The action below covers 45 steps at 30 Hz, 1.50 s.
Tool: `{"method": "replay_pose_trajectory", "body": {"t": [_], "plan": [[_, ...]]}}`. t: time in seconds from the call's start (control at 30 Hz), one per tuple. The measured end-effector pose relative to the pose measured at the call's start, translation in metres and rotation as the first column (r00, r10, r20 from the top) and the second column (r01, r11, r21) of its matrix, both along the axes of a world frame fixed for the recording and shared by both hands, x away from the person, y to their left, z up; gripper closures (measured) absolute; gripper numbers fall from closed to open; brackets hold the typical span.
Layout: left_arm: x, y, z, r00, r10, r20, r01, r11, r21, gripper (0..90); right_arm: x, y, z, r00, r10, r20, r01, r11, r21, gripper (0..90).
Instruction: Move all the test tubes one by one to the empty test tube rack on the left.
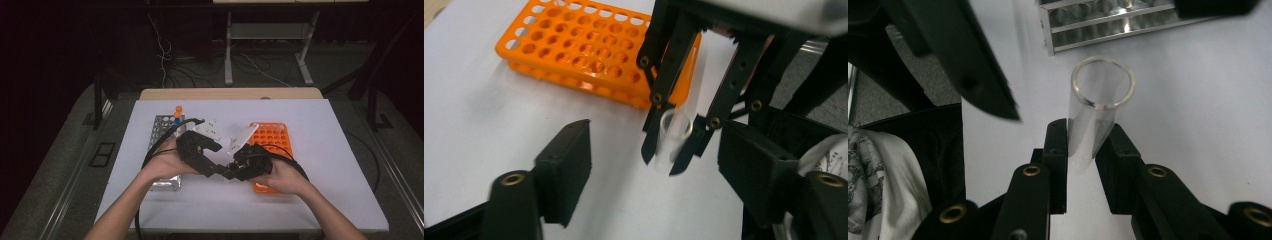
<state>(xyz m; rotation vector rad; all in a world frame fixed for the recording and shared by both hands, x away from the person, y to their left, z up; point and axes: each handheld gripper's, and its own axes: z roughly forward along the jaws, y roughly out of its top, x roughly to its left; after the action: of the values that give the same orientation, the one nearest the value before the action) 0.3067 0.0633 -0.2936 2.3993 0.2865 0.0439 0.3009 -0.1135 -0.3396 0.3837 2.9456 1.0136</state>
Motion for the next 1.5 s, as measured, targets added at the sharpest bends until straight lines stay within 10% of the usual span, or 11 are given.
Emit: {"method": "replay_pose_trajectory", "body": {"t": [0.5,0.73,1.5], "plan": [[0.0,-0.001,-0.004,0.9948,-0.087,-0.052,0.089,0.9958,0.024,72.8,-0.005,0.01,-0.002,0.9997,0.025,0.004,-0.025,1.0,0.009,74.7],[0.001,0.001,-0.003,0.9953,-0.079,-0.057,0.08,0.9965,0.025,74.1,-0.005,0.008,-0.002,0.9999,0.015,-0.004,-0.015,1.0,0.019,73.7],[0.012,0.038,0.023,0.9992,0.04,-0.002,-0.04,0.9991,-0.013,74.1,0.002,-0.039,0.008,0.989,-0.148,-0.002,0.147,0.98,0.138,0.0]]}}
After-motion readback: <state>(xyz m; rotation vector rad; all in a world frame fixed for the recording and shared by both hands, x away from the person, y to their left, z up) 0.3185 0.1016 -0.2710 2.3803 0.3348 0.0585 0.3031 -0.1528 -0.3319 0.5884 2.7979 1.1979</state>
